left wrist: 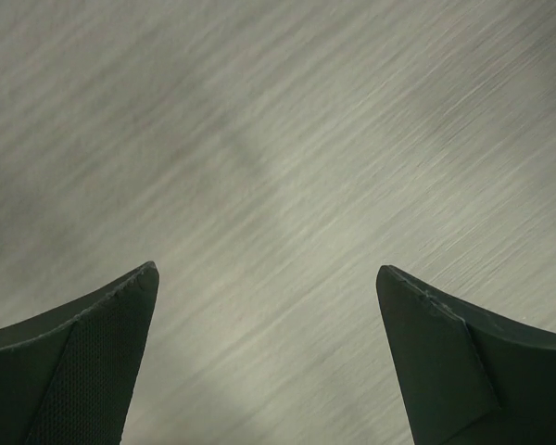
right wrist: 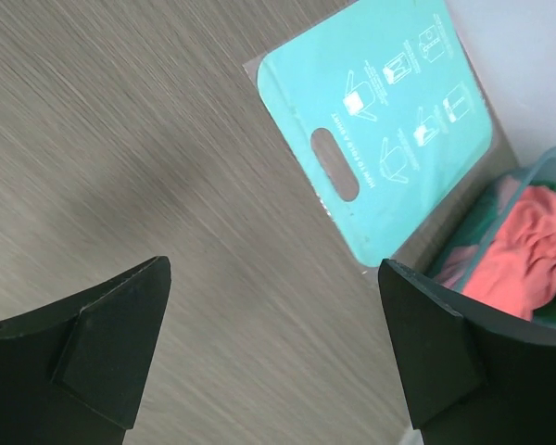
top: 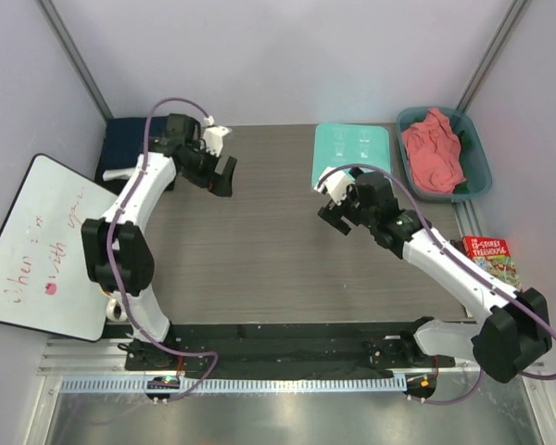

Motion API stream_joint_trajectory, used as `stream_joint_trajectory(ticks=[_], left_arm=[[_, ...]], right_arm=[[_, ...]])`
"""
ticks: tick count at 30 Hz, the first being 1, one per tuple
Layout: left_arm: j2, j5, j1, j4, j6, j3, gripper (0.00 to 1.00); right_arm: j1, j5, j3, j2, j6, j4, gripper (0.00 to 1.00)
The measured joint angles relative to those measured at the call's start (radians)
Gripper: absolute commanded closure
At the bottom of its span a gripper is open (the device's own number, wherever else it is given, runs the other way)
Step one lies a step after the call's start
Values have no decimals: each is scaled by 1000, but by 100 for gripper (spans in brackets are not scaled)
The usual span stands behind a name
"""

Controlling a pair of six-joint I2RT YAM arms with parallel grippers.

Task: Fold and stack the t-shirts
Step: Put the neatly folded tshirt into the corner of the board with the left arm

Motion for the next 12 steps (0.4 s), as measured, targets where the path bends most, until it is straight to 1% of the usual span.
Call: stream_joint_trajectory(ticks=[2,4,8,12], left_arm=[[-71,-113,-45,46,-37,-103,0],[-147,-195,-60,93,-69,-164,0],[-300,-307,-54,179,-106,-193,0],[-409,-360,-60,237,-110,-216,0]], right_arm=[[0,0,-8,-38,85,-10,0],[0,19,-14,-76,174,-11,0],[-6,149,-17,-148,371,15,0],[-26,261,-17,-175,468,64,0]])
